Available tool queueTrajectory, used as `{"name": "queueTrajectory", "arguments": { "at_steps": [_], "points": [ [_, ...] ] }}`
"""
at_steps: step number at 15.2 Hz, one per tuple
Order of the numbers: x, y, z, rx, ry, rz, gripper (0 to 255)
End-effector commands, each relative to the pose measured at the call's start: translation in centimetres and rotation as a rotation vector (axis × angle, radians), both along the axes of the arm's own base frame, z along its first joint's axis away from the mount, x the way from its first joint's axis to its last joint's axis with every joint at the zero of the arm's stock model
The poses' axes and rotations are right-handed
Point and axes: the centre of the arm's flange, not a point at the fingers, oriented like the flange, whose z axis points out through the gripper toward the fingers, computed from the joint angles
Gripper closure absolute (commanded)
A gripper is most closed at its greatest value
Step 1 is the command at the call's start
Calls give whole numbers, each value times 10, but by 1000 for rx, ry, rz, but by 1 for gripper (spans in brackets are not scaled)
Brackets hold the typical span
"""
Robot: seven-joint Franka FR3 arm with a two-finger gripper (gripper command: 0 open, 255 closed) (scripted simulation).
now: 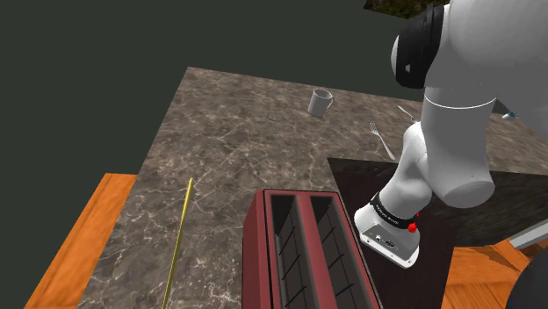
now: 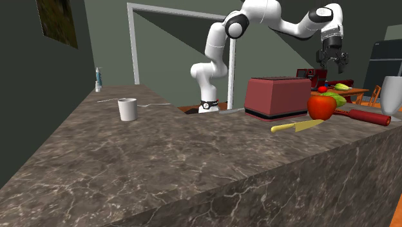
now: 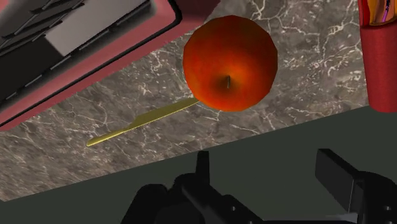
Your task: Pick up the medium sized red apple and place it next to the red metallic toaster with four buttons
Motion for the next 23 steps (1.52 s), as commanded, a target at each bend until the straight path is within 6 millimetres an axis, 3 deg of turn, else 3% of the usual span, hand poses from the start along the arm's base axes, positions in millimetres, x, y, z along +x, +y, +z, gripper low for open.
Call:
{"name": "queueTrajectory", "arguments": {
  "at_steps": [1,4,12,20,21,23],
  "points": [
    [4,-15,-22,30,20,1,0],
    [7,-39,-57,78,51,3,0],
    [23,-34,-93,79,51,3,0],
    [23,-34,-93,79,51,3,0],
    [23,-34,-93,79,51,3,255],
    [23,-34,-93,79,51,3,255]
  ]
}}
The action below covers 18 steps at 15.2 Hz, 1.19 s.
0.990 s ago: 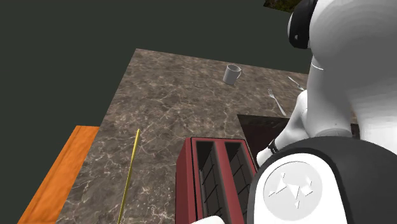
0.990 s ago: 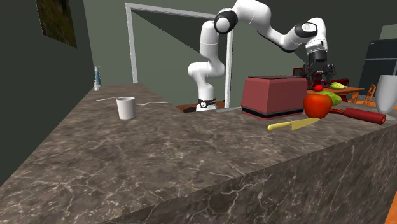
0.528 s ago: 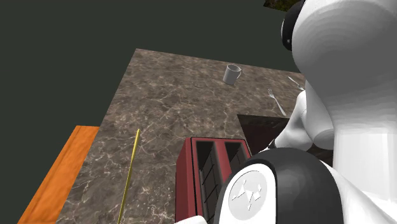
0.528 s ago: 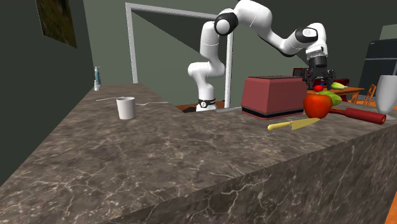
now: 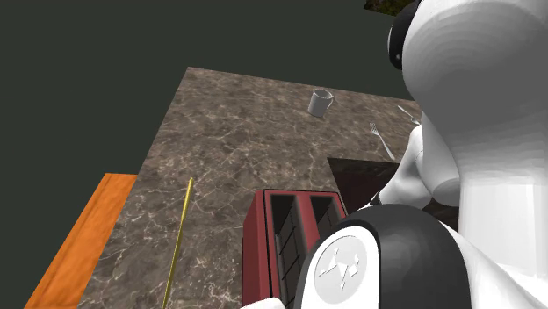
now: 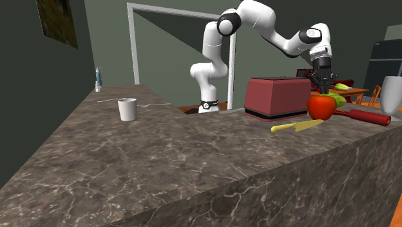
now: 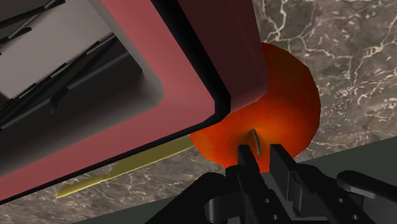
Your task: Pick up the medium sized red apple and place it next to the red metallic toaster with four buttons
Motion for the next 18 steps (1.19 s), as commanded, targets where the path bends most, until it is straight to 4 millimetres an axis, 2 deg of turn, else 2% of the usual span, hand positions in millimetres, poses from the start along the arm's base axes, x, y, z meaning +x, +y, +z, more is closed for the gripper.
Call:
{"name": "queueTrajectory", "arguments": {
  "at_steps": [1,7,18],
  "points": [
    [0,0,0,0,0,0,255],
    [0,0,0,0,0,0,255],
    [0,0,58,0,0,0,255]
  ]
}}
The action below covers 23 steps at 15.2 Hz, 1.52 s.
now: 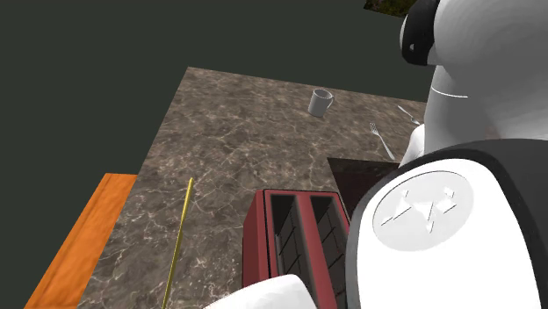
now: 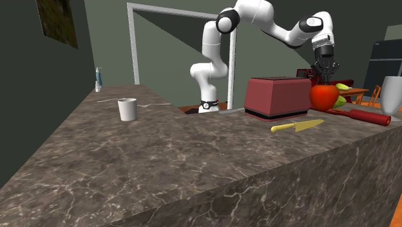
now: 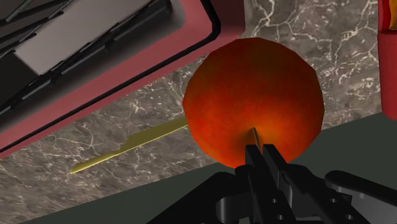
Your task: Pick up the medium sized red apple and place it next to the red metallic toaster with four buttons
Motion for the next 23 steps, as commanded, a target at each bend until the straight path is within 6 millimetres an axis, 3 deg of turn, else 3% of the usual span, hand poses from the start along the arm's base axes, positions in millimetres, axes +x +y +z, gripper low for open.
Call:
{"name": "queueTrajectory", "arguments": {
  "at_steps": [1,23],
  "points": [
    [0,-1,10,0,0,0,255],
    [0,-1,126,0,0,0,255]
  ]
}}
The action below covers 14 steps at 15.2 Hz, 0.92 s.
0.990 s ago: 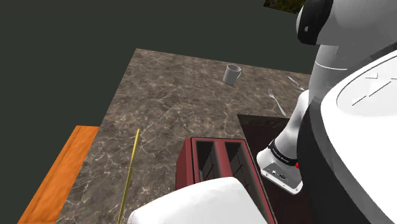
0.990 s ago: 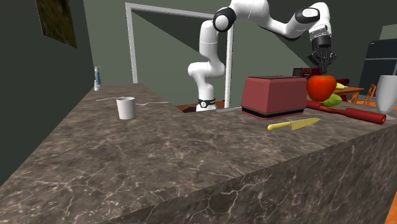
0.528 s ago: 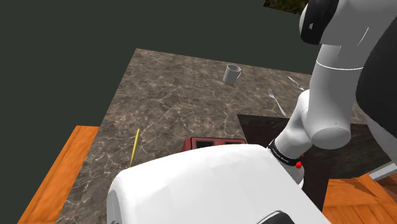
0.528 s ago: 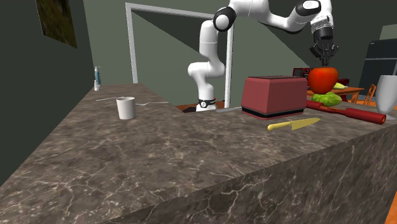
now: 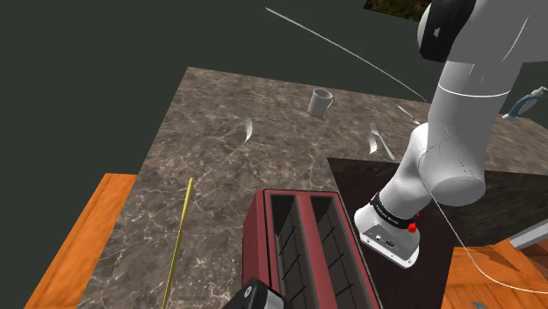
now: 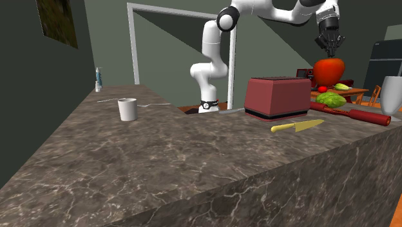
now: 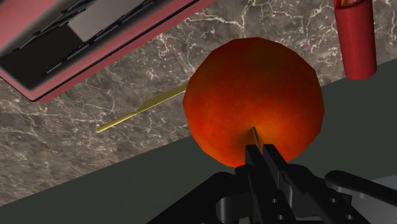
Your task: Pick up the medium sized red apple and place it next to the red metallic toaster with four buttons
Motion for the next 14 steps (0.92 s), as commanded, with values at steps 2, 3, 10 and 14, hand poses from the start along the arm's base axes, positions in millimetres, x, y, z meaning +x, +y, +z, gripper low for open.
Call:
{"name": "queueTrajectory", "arguments": {
  "at_steps": [2,3,10,14],
  "points": [
    [0,0,16,0,0,0,255],
    [0,0,21,0,0,0,255],
    [0,0,58,0,0,0,255],
    [0,0,79,0,0,0,255]
  ]
}}
